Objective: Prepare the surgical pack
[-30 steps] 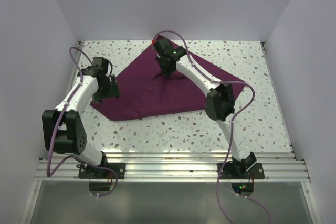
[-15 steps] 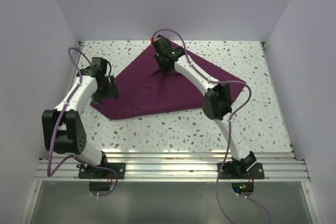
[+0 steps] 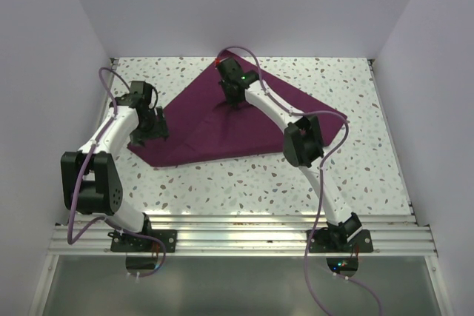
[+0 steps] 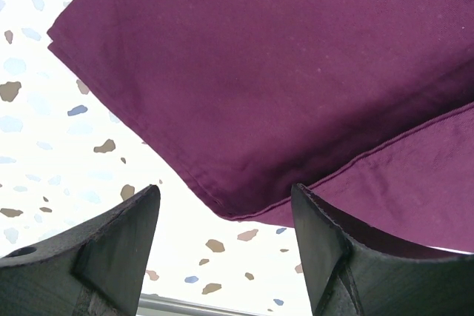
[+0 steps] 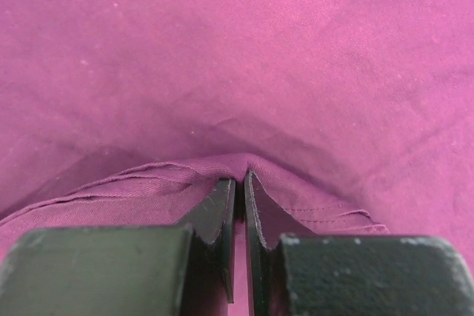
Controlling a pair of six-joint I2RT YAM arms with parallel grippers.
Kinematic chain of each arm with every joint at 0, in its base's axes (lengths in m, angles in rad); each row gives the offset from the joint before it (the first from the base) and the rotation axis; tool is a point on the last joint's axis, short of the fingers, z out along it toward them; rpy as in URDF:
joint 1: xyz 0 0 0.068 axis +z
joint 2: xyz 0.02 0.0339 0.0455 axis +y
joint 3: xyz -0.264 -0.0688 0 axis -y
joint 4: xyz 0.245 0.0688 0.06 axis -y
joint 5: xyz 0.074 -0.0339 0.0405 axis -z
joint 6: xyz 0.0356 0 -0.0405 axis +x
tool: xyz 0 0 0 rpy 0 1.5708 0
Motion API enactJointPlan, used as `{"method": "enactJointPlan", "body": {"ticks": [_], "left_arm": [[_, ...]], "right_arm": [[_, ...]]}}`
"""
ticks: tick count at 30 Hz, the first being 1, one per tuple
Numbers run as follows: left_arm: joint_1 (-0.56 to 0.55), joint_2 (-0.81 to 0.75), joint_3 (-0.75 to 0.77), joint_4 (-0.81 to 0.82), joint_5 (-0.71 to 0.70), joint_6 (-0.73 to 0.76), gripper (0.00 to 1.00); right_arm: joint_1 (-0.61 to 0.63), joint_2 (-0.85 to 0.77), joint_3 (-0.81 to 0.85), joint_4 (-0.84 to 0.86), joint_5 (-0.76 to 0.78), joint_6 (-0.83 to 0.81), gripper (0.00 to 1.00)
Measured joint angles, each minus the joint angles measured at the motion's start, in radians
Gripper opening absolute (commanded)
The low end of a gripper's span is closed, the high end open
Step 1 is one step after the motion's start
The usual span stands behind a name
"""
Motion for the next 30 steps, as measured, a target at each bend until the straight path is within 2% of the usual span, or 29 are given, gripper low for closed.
{"method": "enactJointPlan", "body": {"ticks": [10, 16, 17, 21, 26, 30], "left_arm": [[0.0, 0.011, 0.0, 0.003, 0.003, 0.005, 0.75], [0.0, 0.014, 0.0, 0.003, 0.003, 0.005, 0.75], [0.0, 0.015, 0.0, 0.003, 0.003, 0.005, 0.75], [0.0, 0.019, 0.0, 0.003, 0.003, 0.005, 0.75], [0.0, 0.024, 0.0, 0.003, 0.003, 0.005, 0.75], [0.0, 0.025, 0.0, 0.003, 0.003, 0.005, 0.75]], "right_arm": [[-0.005, 0.031, 0.0, 0.031, -0.008, 0.004, 0.08], [-0.005, 0.059, 0.0, 0.045, -0.021, 0.014, 0.24], [-0.005, 0.065, 0.0, 0.048, -0.026, 0.016, 0.32], [-0.006, 0.079, 0.0, 0.05, -0.035, 0.034, 0.48], [-0.01, 0.079, 0.001, 0.051, -0.035, 0.042, 0.57], [-0.018, 0.079, 0.028, 0.051, -0.035, 0.05, 0.59]]}}
